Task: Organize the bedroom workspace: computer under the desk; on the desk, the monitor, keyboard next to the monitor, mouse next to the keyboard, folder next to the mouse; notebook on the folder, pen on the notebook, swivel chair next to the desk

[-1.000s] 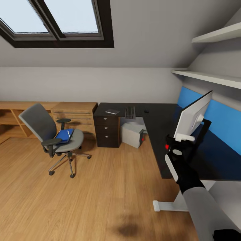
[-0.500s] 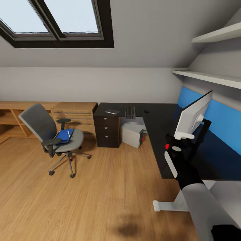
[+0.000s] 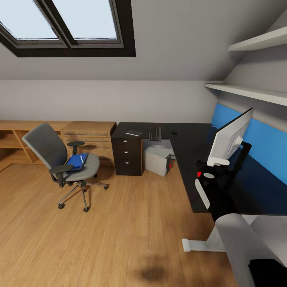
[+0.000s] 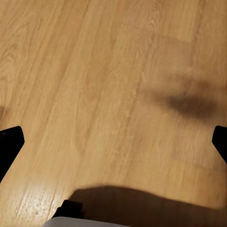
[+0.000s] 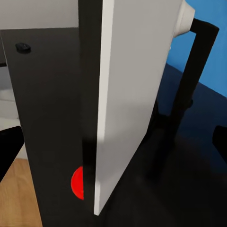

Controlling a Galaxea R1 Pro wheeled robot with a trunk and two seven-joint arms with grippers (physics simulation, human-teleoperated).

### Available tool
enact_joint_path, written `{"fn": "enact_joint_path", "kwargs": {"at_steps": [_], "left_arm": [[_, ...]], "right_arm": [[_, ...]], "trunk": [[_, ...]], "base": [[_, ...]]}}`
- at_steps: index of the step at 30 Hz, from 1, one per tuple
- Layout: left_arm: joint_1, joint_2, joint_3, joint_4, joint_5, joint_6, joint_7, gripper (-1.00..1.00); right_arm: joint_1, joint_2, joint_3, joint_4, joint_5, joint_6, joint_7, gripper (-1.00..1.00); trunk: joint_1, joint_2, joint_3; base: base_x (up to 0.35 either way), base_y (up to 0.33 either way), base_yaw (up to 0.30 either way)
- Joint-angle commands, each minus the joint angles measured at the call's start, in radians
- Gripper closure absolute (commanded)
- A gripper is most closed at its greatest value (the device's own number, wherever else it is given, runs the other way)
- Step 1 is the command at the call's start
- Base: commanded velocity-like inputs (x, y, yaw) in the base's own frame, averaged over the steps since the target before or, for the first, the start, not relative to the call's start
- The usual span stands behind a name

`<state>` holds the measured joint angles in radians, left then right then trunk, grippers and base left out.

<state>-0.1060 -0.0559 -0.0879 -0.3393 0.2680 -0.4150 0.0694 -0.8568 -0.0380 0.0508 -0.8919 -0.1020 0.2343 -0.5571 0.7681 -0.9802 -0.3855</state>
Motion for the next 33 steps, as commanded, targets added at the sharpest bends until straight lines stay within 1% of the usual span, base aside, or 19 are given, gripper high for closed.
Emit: {"fn": "enact_joint_path", "kwargs": {"at_steps": [1, 6, 16, 33], "left_arm": [[0.0, 0.0, -0.009, 0.0, 0.006, -0.004, 0.007, -1.0], [0.0, 0.0, -0.009, 0.0, 0.005, -0.004, 0.007, -1.0], [0.0, 0.0, -0.009, 0.0, 0.005, -0.004, 0.006, -1.0], [0.0, 0.0, -0.008, 0.0, 0.005, -0.004, 0.006, -1.0]], "right_arm": [[-0.002, -0.002, 0.005, 0.001, -0.01, 0.004, -0.008, -1.0], [-0.005, -0.002, 0.005, 0.008, -0.01, 0.003, -0.008, -1.0], [-0.02, -0.002, 0.005, 0.051, -0.01, -0.01, -0.006, -1.0], [-0.022, -0.011, 0.004, 0.063, -0.005, -0.029, -0.006, -1.0]], "trunk": [[0.0, -0.001, -0.001], [0.0, -0.001, -0.001], [0.0, -0.001, -0.001], [0.0, -0.001, -0.001]], "base": [[0.0, 0.0, 0.0], [0.02, 0.017, 0.0], [0.119, 0.09, 0.0], [0.01, 0.007, 0.0]]}}
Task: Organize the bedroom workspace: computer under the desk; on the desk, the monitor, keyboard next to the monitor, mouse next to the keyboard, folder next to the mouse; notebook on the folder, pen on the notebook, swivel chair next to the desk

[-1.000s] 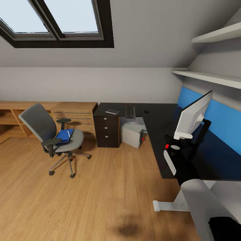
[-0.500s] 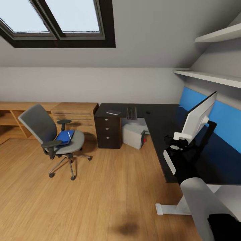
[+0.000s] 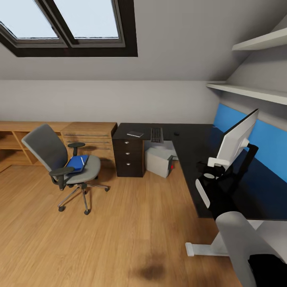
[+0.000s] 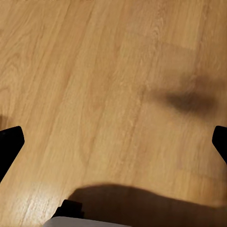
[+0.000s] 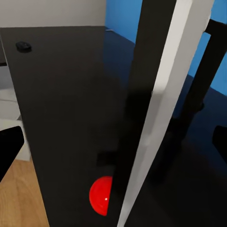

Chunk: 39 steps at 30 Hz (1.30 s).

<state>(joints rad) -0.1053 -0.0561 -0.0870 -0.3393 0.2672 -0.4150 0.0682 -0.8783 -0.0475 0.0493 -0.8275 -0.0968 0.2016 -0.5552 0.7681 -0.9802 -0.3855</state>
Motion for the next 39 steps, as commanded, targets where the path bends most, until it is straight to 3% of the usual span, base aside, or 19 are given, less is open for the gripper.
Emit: {"fn": "enact_joint_path", "kwargs": {"at_steps": [1, 19, 39], "left_arm": [[-0.001, 0.001, -0.008, 0.0, 0.006, -0.004, 0.007, -1.0], [-0.001, 0.001, -0.008, 0.002, 0.006, -0.004, 0.007, -1.0], [-0.001, -0.001, -0.008, 0.002, 0.006, -0.004, 0.007, -1.0]], "right_arm": [[-0.001, -0.003, 0.005, -0.001, -0.01, 0.001, -0.008, -1.0], [-0.046, -0.051, 0.004, 0.099, -0.014, -0.079, -0.008, -1.0], [-0.083, -0.063, 0.004, 0.159, -0.013, -0.113, -0.008, -1.0]], "trunk": [[0.0, -0.001, -0.001], [0.0, -0.001, -0.001], [0.0, -0.001, -0.001]], "base": [[0.0, 0.0, 0.0], [0.0, 0.0, 0.0], [0.0, 0.0, 0.0]]}}
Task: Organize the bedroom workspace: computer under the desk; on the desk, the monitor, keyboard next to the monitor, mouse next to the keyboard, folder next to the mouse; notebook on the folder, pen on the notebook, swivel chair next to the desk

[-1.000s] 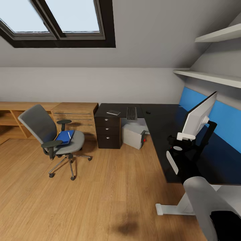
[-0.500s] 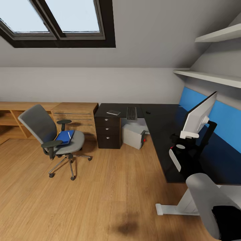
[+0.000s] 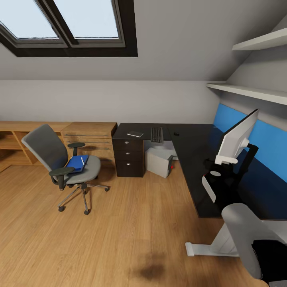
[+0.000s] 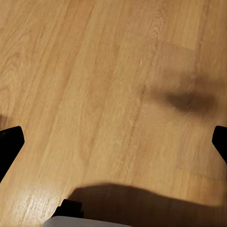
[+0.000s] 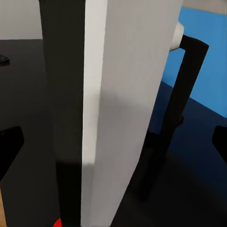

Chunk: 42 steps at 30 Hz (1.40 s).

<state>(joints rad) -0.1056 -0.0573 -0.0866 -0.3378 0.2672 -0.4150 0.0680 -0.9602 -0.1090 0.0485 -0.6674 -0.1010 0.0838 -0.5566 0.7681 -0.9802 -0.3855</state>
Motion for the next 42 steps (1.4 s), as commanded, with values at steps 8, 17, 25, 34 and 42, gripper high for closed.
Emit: {"fn": "enact_joint_path", "kwargs": {"at_steps": [8, 17, 25, 34, 42], "left_arm": [[-0.001, 0.001, -0.009, 0.0, 0.006, -0.004, 0.007, -1.0], [-0.001, 0.001, -0.009, 0.0, 0.006, -0.004, 0.007, -1.0], [0.0, 0.002, -0.009, 0.0, 0.006, -0.004, 0.007, -1.0], [0.0, 0.001, -0.009, 0.0, 0.005, -0.004, 0.007, -1.0], [0.0, 0.001, -0.009, 0.0, 0.005, -0.004, 0.007, -1.0]], "right_arm": [[-0.021, -0.011, 0.005, 0.057, -0.01, -0.031, -0.006, -1.0], [-0.025, -0.012, 0.005, 0.069, -0.011, -0.037, -0.006, -1.0], [-0.027, -0.01, 0.006, 0.077, -0.007, -0.038, -0.005, -1.0], [-0.037, -0.01, 0.007, 0.082, -0.005, -0.038, -0.005, -1.0], [-0.038, -0.012, 0.006, 0.084, -0.005, -0.038, -0.005, -1.0]], "trunk": [[0.0, -0.001, -0.001], [0.0, -0.001, -0.001], [0.0, -0.001, -0.001], [0.0, -0.001, -0.001], [0.0, -0.001, -0.001]], "base": [[0.0, 0.0, 0.0], [0.0, 0.0, 0.0], [0.0, 0.0, 0.0], [0.0, 0.0, 0.0], [-0.019, -0.008, 0.0]]}}
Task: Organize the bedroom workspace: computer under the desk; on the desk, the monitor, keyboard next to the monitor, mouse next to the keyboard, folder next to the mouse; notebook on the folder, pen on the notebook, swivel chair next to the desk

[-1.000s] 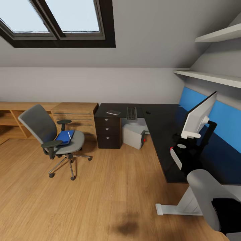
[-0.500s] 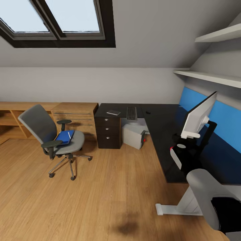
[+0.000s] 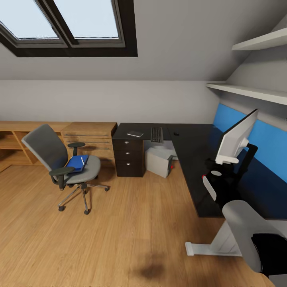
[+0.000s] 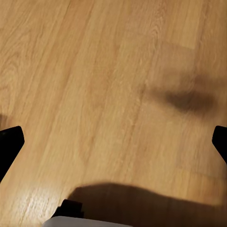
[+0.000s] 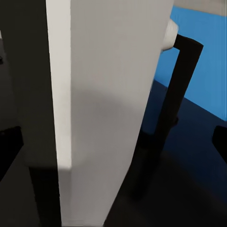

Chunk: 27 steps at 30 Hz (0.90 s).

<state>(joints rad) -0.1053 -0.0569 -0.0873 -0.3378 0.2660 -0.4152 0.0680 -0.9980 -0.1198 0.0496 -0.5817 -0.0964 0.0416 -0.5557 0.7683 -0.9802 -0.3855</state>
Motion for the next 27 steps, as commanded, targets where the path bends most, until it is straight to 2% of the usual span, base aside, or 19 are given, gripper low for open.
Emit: {"fn": "enact_joint_path", "kwargs": {"at_steps": [1, 27], "left_arm": [[-0.001, 0.001, -0.009, 0.0, 0.006, -0.004, 0.007, -1.0], [-0.001, 0.002, -0.009, 0.0, 0.007, -0.005, 0.007, -1.0]], "right_arm": [[0.0, -0.001, 0.005, -0.002, -0.01, 0.004, -0.006, -1.0], [-0.001, -0.003, 0.004, 0.048, -0.008, -0.025, -0.006, -1.0]], "trunk": [[0.0, -0.001, -0.001], [0.0, -0.001, -0.001]], "base": [[-0.095, -0.053, 0.0], [-0.048, -0.027, 0.0]]}}
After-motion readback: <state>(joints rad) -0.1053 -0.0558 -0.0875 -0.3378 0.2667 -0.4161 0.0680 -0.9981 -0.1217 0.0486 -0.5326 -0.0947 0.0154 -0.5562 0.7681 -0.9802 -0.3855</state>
